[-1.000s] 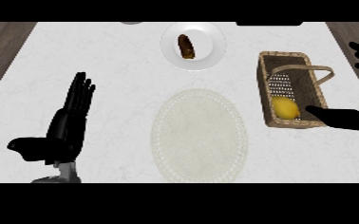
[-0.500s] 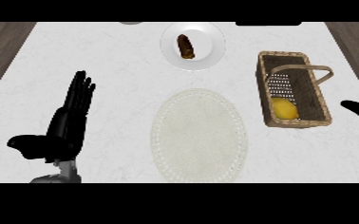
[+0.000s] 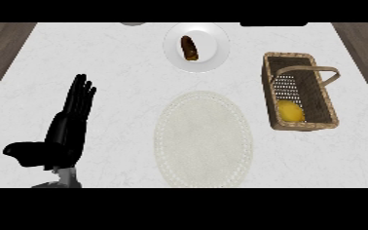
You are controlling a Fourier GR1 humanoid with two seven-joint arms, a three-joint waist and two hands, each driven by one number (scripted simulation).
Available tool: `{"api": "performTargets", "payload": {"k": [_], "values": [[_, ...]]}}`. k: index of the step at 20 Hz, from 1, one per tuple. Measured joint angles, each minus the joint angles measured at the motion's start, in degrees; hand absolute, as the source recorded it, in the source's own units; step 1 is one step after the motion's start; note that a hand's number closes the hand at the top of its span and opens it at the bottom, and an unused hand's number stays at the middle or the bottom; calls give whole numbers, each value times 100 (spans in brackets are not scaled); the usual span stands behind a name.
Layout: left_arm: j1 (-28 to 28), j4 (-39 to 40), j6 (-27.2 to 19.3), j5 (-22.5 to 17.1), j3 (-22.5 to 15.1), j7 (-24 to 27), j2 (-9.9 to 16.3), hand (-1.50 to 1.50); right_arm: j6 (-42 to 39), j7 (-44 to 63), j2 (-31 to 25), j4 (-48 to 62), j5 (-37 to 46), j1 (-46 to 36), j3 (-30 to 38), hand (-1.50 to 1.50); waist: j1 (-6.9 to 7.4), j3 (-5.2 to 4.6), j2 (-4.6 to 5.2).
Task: Pick the lemon from the placemat and place it in the basket
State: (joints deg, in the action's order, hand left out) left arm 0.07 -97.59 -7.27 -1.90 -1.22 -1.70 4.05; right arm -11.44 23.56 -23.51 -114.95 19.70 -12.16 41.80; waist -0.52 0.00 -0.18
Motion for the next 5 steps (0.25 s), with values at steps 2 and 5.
{"api": "performTargets", "payload": {"k": [2, 5], "values": [[9, -75, -45, 46, -33, -55, -33, 0, -214, -26, -251, 53, -417, 55, 310, -150, 4, 2, 1], [-7, 43, -30, 39, -9, 28, -58, 0, -551, -107, -487, 166, -1194, 188, 857, -150, -13, 0, -1]]}}
